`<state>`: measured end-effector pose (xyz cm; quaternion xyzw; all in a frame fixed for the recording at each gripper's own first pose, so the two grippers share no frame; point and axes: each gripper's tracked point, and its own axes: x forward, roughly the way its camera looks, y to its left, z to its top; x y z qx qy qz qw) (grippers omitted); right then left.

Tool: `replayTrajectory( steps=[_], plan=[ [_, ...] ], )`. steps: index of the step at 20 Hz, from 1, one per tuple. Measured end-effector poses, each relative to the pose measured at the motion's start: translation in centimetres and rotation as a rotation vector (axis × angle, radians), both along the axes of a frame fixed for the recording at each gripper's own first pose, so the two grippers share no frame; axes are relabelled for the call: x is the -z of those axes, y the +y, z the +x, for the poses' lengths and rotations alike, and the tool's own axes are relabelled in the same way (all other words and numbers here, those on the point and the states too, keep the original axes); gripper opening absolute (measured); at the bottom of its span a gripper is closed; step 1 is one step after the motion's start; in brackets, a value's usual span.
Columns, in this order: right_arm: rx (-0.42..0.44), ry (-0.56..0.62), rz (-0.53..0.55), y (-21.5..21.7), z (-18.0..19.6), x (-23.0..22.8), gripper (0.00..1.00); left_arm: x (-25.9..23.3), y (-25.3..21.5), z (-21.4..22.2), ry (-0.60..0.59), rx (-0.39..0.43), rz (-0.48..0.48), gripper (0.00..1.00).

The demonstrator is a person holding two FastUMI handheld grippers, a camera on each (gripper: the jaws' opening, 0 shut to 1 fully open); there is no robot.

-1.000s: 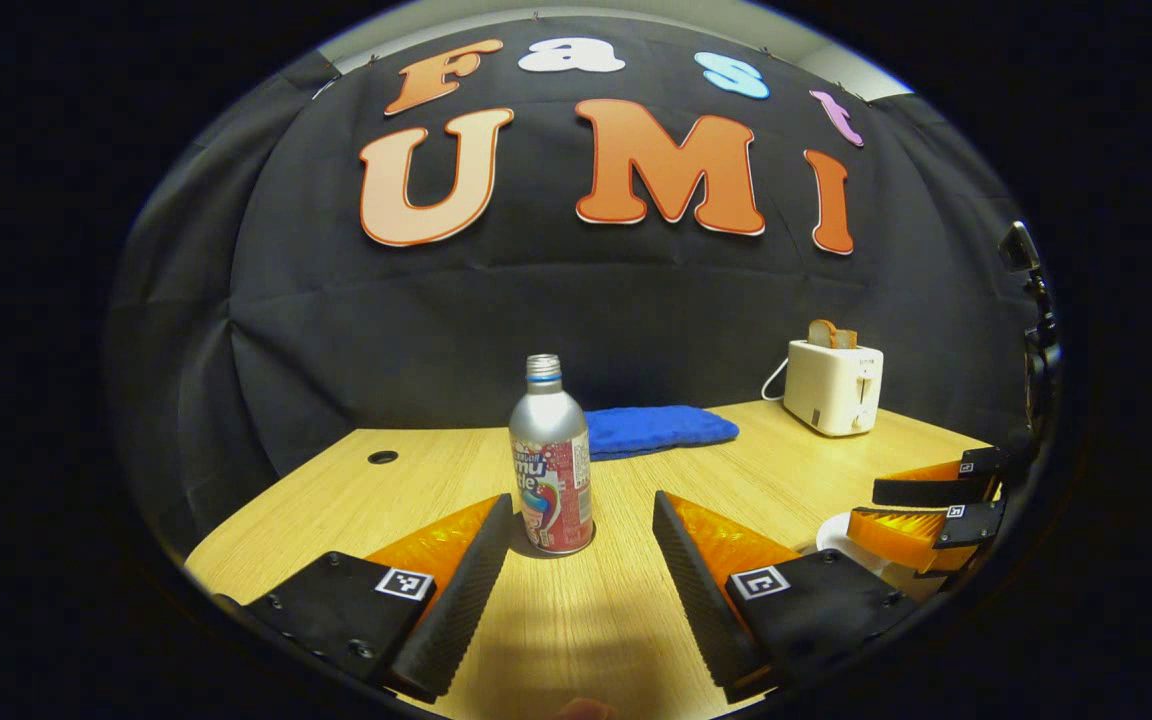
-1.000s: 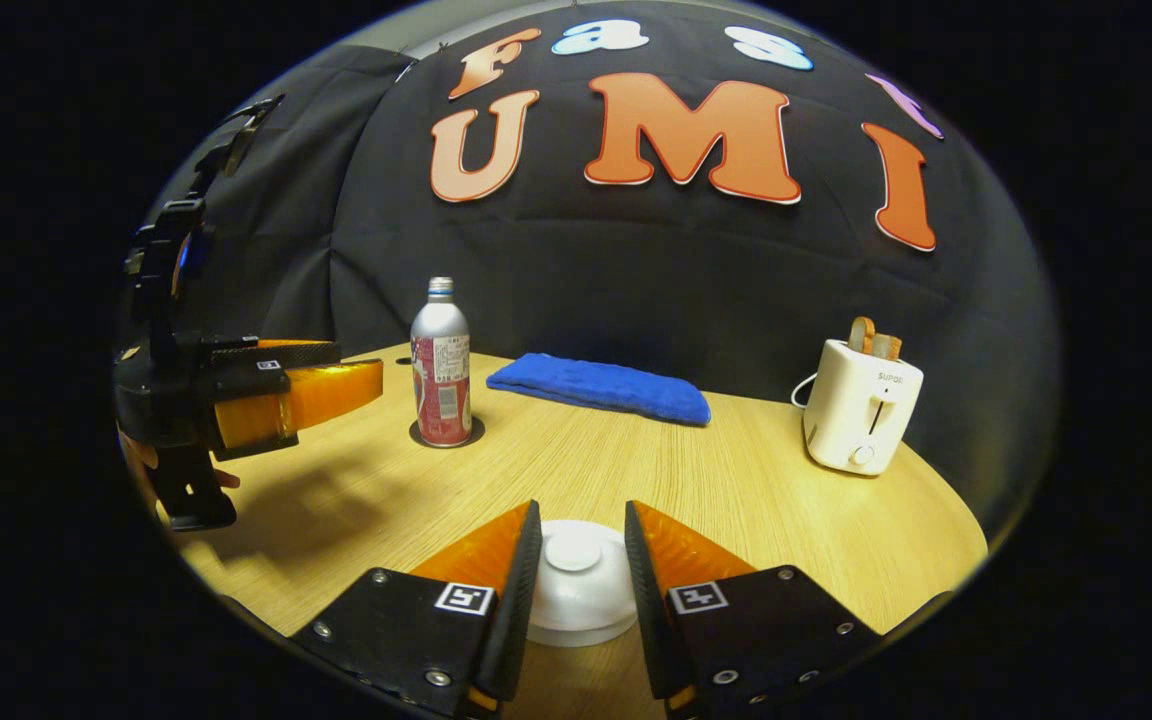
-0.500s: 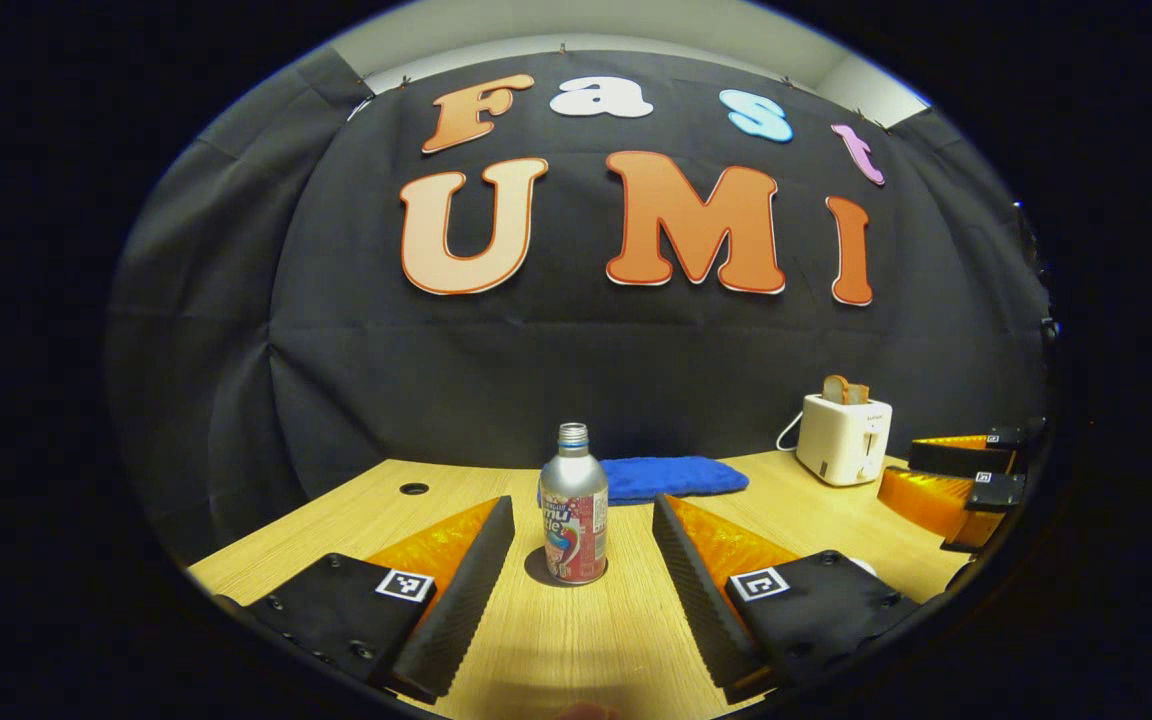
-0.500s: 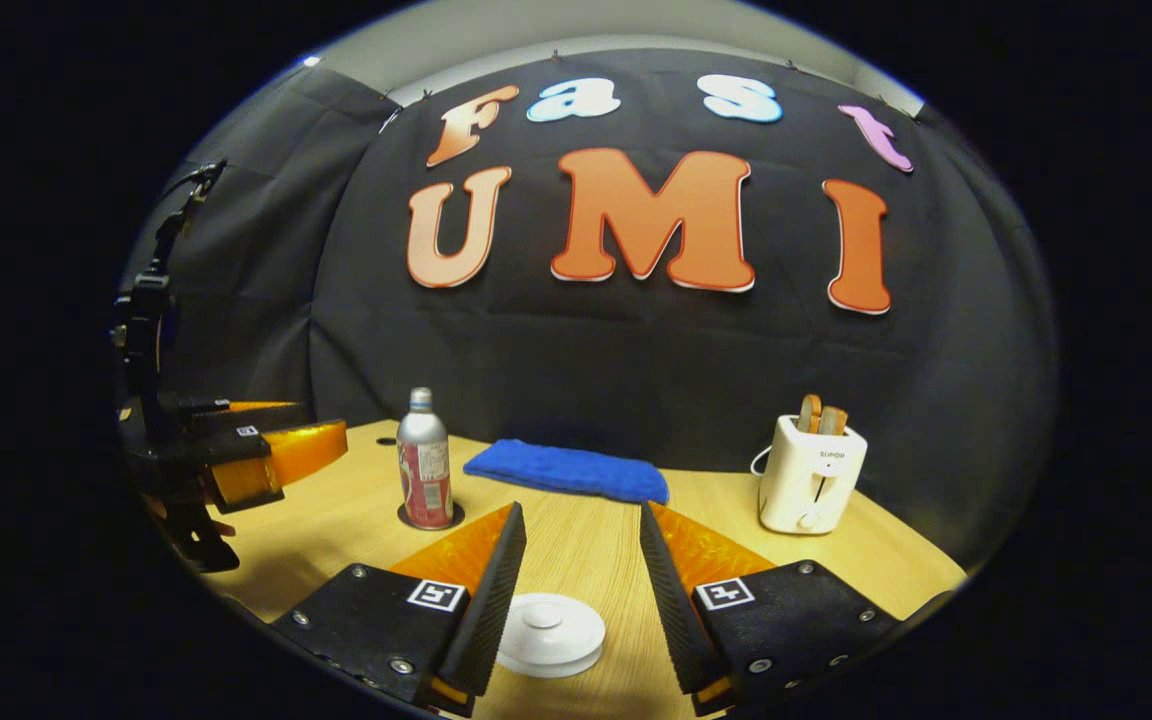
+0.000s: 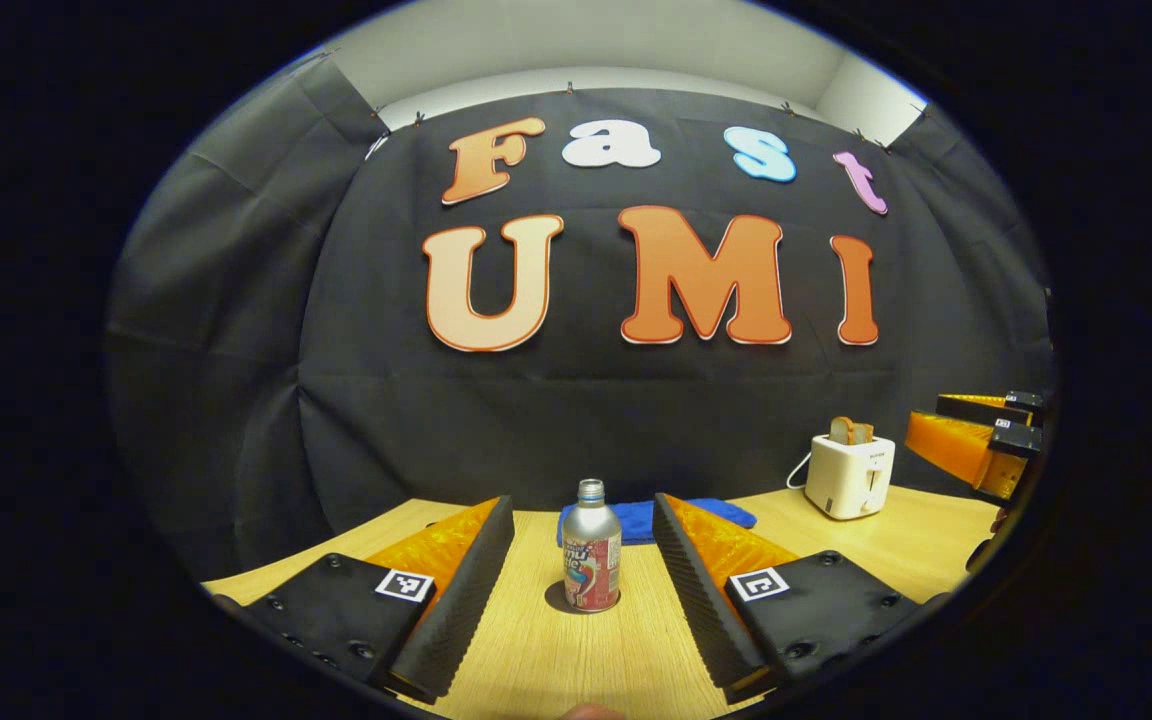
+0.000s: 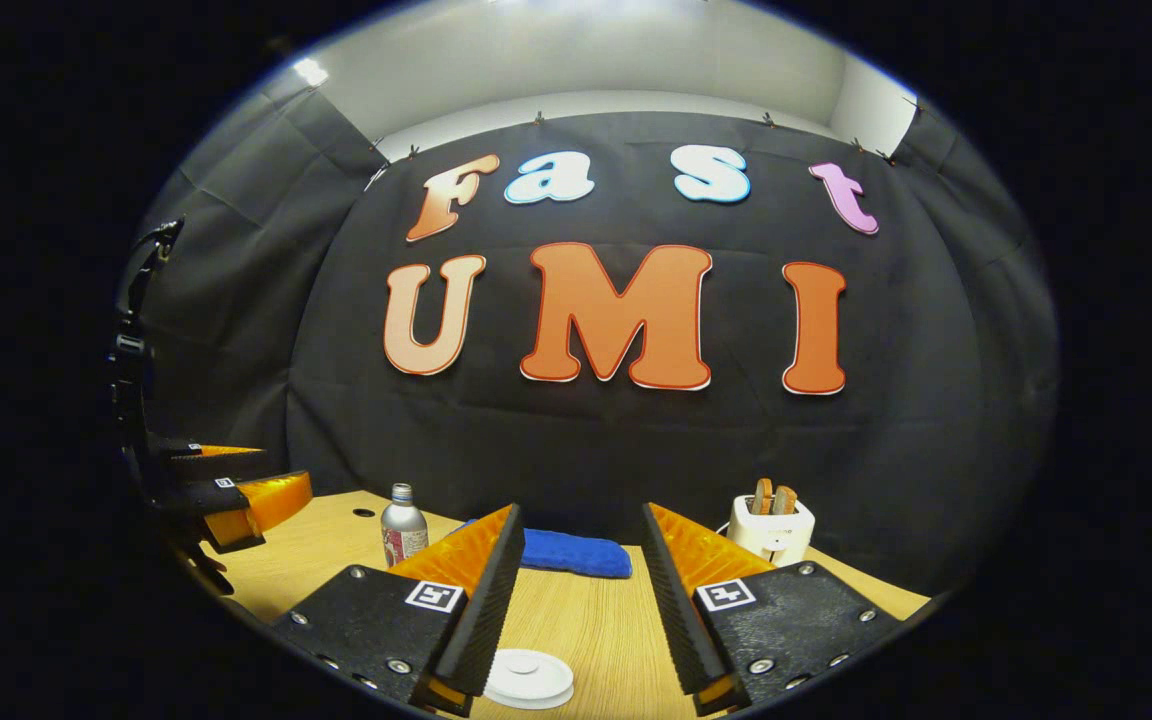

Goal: Open the teacup lid with one hand, grasp the water bottle and pour water into the teacup with the other hand; after pouring, place the water bottle on the coaster and then close the teacup lid.

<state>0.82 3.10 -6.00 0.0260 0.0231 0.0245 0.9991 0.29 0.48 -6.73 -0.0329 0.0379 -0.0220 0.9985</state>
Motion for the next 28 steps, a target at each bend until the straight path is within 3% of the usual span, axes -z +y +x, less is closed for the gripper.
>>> replayTrajectory(
  steps=[4, 7, 9, 10, 12, 17, 18, 19, 24, 27, 28],
  plan=[
    [0.040, -0.026, -0.013, -1.0, -0.2, -0.6, 0.81, -1.2, 0.3, -1.1, -0.062, -0.028, -0.001, 0.88],
    [0.042, -0.044, -0.001, -1.1, -0.3, -1.0, 0.85, -1.2, -0.1, -1.5, -0.088, -0.046, 0.028, 0.95],
    [0.045, -0.045, 0.003, -1.2, -0.3, -1.0, 0.81, -1.2, -0.9, -1.7, -0.083, -0.034, 0.035, 0.96],
    [0.044, -0.045, 0.001, -1.1, -0.3, -1.0, 0.85, -1.0, -1.3, -1.6, -0.077, -0.026, 0.027, 0.92],
    [0.050, -0.046, -0.008, -1.5, -0.4, -1.1, 0.85, -0.9, -1.6, -1.2, -0.070, -0.019, 0.010, 0.96],
    [0.051, -0.019, -0.010, -2.0, -0.2, -0.4, 0.86, -0.3, -1.5, -0.8, -0.048, -0.028, -0.008, 0.96],
    [0.052, -0.012, -0.008, -2.1, -0.2, -0.2, 0.86, -0.1, -1.5, -0.8, -0.043, -0.027, -0.010, 0.92],
    [0.050, -0.008, -0.005, -2.1, -0.1, 0.0, 0.87, 0.1, -1.5, -0.7, -0.041, -0.027, -0.009, 0.96],
    [0.040, 0.005, -0.007, -2.2, -0.2, 0.4, 0.87, 0.9, -1.6, -0.7, -0.021, -0.033, -0.014, 0.92],
    [0.045, 0.008, -0.011, -2.3, -0.3, 0.7, 0.87, 0.7, -1.7, -0.7, -0.023, -0.027, -0.018, 0.96],
    [0.038, 0.014, -0.009, -2.1, -0.2, 1.0, 0.87, 0.9, -1.7, -0.7, -0.023, -0.026, -0.018, 0.92]
  ],
)
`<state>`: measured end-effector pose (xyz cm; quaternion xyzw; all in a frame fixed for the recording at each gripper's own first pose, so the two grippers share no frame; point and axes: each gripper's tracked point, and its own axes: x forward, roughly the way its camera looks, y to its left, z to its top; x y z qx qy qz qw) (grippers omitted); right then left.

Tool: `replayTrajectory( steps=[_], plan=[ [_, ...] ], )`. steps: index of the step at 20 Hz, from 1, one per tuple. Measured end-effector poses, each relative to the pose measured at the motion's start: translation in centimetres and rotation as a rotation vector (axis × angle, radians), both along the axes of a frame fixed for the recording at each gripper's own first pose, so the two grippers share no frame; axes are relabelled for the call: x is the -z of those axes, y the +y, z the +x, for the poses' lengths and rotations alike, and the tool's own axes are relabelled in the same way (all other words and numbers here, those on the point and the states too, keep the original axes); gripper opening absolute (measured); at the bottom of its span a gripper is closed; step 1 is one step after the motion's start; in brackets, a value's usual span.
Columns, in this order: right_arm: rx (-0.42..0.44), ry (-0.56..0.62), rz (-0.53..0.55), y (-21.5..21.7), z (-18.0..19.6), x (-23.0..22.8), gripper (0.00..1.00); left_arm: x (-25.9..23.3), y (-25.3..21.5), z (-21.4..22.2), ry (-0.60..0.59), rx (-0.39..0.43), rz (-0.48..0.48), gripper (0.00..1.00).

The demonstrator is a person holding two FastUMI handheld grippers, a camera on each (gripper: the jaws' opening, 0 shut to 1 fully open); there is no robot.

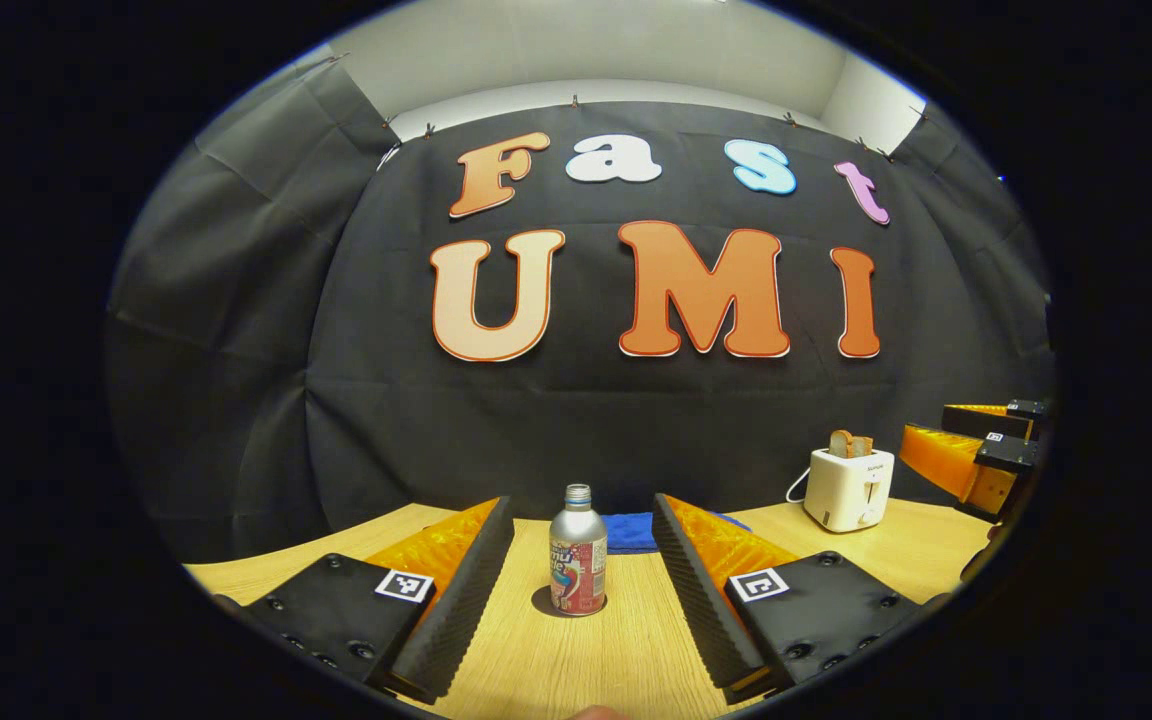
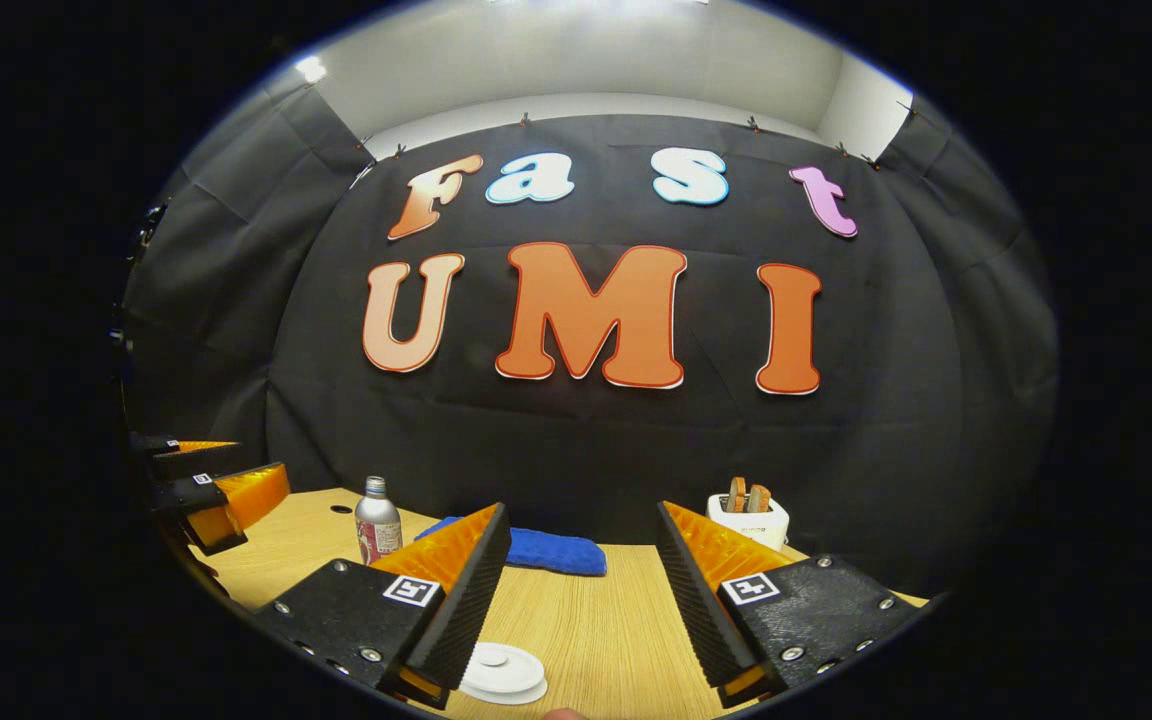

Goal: Open the teacup lid with one hand, grasp the water bottle and pour water into the teacup with the other hand; after pouring, place the water bottle on the coaster and then close the teacup lid.

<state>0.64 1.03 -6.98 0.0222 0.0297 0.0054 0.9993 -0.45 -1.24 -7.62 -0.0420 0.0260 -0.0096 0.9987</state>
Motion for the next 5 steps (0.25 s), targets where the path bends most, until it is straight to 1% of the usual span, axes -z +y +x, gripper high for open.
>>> replayTrajectory(
  steps=[3, 4, 5],
  plan=[
    [-0.010, 0.008, 0.017, 0.47, -0.09, 0.17, 0.87, 0.14, 0.32, -0.08, 0.002, -0.008, 0.009, 0.92],
    [-0.012, 0.007, 0.018, 0.56, -0.06, 0.10, 0.87, 0.08, 0.29, -0.20, 0.002, -0.008, 0.007, 0.96],
    [-0.012, 0.004, 0.016, 0.50, -0.14, 0.02, 0.87, 0.12, 0.39, -0.15, 0.000, -0.011, 0.007, 0.96]
  ],
)
